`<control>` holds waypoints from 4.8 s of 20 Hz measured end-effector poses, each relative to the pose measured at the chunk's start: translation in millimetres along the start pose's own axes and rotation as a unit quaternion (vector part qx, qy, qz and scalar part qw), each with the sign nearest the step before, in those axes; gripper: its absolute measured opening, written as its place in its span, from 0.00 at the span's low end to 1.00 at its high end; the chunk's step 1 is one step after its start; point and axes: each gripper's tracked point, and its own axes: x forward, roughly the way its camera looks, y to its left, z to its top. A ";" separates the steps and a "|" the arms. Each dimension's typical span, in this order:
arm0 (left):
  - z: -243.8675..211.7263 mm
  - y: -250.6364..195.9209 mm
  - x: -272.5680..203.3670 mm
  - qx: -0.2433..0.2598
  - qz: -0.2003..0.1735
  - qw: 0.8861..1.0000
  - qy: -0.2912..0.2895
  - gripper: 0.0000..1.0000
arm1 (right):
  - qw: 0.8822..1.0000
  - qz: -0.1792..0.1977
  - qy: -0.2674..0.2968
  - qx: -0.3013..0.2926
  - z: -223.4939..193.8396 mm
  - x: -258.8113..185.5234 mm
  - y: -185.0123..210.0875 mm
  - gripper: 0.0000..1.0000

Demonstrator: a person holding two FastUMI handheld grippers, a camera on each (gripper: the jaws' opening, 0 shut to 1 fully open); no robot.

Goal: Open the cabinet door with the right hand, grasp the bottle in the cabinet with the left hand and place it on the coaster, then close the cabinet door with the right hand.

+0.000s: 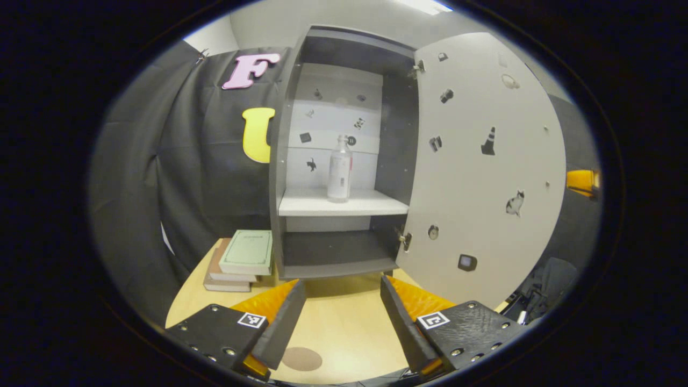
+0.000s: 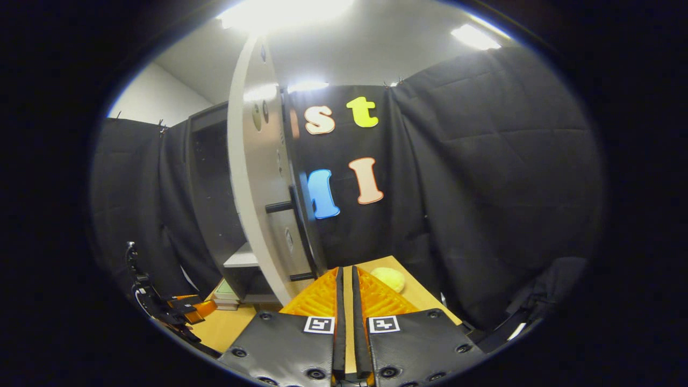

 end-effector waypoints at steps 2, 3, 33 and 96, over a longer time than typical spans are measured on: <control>24.0 5.2 10.9 -0.003 -0.005 1.000 -0.016 0.84 | 0.999 -0.032 -0.002 0.004 3.1 1.0 -10.5 0.09; 37.6 8.0 16.9 -0.005 -0.005 1.000 -0.026 0.86 | 0.999 -0.048 -0.003 0.001 5.7 2.7 -16.4 0.09; 157.4 6.5 327.0 0.005 -0.005 0.998 -0.055 0.83 | 0.992 -0.128 -0.010 0.019 39.5 196.5 -101.5 0.98; -260.0 75.9 5.4 0.059 0.063 0.996 -0.023 0.74 | 0.988 -0.142 -0.004 0.069 -5.3 117.3 -67.8 0.98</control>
